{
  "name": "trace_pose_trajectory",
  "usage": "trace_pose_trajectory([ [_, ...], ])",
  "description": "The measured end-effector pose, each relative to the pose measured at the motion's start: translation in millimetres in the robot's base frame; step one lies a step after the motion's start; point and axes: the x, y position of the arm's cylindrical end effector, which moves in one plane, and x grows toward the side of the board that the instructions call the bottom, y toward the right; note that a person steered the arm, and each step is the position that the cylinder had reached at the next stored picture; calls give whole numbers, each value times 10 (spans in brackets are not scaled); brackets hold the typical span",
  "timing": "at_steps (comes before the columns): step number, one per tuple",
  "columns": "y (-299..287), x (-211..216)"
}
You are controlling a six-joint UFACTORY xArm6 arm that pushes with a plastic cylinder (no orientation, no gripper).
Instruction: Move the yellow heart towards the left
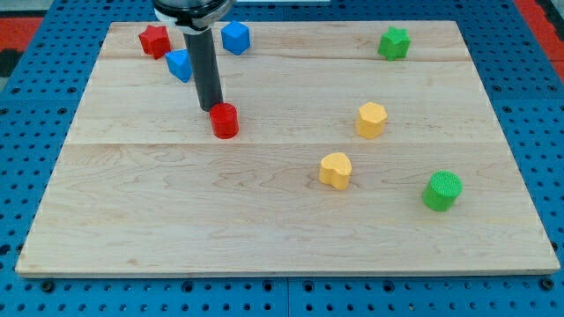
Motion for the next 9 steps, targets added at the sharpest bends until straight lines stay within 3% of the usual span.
trace_pose_trajectory([
  [2,341,-225],
  [3,1143,-171],
  [6,1959,1030],
  [7,1921,1216],
  [9,1301,1467],
])
